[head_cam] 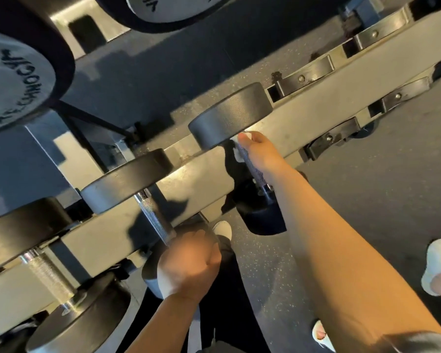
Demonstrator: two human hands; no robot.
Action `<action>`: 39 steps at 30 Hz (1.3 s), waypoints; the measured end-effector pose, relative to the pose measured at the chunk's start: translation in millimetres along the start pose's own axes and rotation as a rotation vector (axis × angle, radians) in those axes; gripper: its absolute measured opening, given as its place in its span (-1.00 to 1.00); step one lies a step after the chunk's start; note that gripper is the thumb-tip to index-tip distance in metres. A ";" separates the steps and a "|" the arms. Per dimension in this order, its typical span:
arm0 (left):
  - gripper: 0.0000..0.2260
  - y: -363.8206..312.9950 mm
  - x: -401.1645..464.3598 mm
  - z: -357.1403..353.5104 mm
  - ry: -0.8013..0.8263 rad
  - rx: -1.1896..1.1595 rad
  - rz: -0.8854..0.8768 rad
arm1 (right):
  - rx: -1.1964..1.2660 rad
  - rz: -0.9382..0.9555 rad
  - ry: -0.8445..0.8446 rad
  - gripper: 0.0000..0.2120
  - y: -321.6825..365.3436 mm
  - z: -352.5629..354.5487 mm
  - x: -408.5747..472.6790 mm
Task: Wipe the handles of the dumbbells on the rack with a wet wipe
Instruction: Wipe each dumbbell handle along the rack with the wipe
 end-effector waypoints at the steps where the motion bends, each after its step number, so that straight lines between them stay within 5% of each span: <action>1: -0.61 -0.7 0.2 1.7 -0.001 0.002 -0.002 | 0.032 0.019 -0.001 -0.83 -3.7 0.3 7.9; 6: -0.76 -1.5 2.8 6.0 -0.013 0.013 -0.013 | -0.219 0.072 0.108 -0.68 -13.1 19.9 5.2; 10: -0.66 -1.6 2.8 8.0 0.006 -0.001 -0.009 | -0.325 0.015 0.235 -0.68 -22.8 37.5 -3.5; 17: -0.64 1.3 1.7 0.2 0.045 -0.023 -0.020 | -0.952 -0.083 0.556 -0.69 -28.1 51.4 -6.2; 19: -0.64 1.2 1.2 -3.9 0.037 -0.042 -0.026 | -0.909 -0.036 0.476 -0.76 -27.0 50.6 -4.4; 24: -0.63 -2.4 1.5 3.9 -0.014 -0.024 -0.027 | -0.298 0.105 -0.080 -0.75 -11.7 40.2 1.6; 28: -0.61 -3.0 2.2 7.5 0.024 -0.020 -0.033 | -0.447 0.299 -0.302 -0.70 7.0 11.4 -0.8; 33: -0.59 -1.1 2.1 10.3 0.076 -0.016 -0.049 | -0.969 0.778 -0.311 -0.82 -12.7 -1.7 -50.1; 37: -0.58 -1.2 2.7 11.2 0.089 -0.019 -0.075 | -1.340 0.661 0.020 -0.74 -18.7 -5.3 -51.4; 39: -0.60 -0.7 1.2 11.6 0.090 -0.031 -0.078 | -1.384 0.811 0.042 -0.71 -6.7 -17.5 -45.5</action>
Point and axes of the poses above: each hand's wrist, its own x-axis towards the middle knuckle, its own z-axis out of the back of the hand, y = z × x, the point moved 4 cm from there along x, towards the middle knuckle, and after that the axes turned 15 degrees about z, right-handed, at the moved point
